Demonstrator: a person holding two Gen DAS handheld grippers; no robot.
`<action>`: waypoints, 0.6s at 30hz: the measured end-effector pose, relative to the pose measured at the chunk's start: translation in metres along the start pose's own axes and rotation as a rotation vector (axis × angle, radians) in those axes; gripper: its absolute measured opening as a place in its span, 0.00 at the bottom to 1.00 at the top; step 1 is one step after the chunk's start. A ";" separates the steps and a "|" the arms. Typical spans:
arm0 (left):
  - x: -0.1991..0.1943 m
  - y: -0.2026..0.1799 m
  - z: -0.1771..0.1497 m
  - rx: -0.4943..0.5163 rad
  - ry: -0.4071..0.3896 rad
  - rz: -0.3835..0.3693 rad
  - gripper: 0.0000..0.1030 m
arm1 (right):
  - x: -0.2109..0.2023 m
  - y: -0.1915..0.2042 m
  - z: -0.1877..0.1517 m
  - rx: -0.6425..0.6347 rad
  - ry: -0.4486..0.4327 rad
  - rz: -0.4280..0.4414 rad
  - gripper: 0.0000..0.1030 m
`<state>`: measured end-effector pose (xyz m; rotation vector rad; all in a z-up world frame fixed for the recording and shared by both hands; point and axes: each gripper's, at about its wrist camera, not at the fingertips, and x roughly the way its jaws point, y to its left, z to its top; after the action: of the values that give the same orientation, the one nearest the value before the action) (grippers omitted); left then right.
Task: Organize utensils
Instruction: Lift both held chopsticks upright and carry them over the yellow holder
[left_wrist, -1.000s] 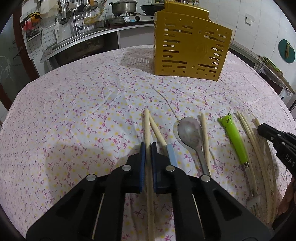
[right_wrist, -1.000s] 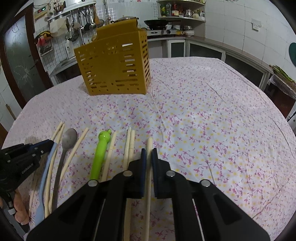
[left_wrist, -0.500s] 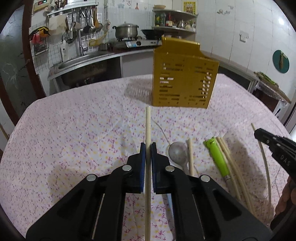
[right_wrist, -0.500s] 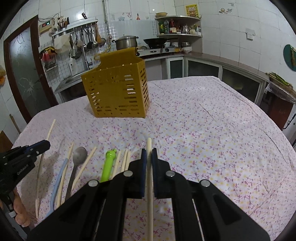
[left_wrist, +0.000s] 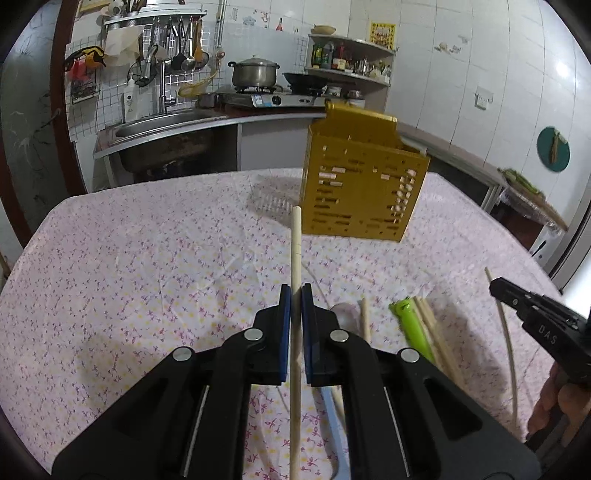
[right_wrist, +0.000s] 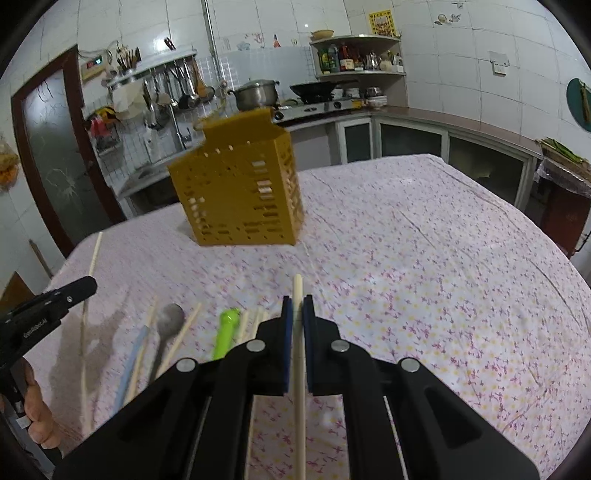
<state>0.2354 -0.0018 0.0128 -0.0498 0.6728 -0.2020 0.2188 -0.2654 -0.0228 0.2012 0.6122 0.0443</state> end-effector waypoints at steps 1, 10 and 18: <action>-0.002 0.000 0.001 -0.002 -0.007 -0.001 0.04 | -0.003 0.000 0.002 -0.002 -0.013 0.005 0.06; -0.011 -0.009 0.018 0.002 -0.057 -0.013 0.04 | -0.023 0.005 0.028 -0.017 -0.124 0.048 0.06; -0.009 -0.021 0.053 0.017 -0.112 -0.019 0.04 | -0.029 0.004 0.059 -0.010 -0.249 0.094 0.06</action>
<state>0.2574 -0.0218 0.0620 -0.0508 0.5591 -0.2215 0.2292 -0.2745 0.0415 0.2215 0.3546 0.1116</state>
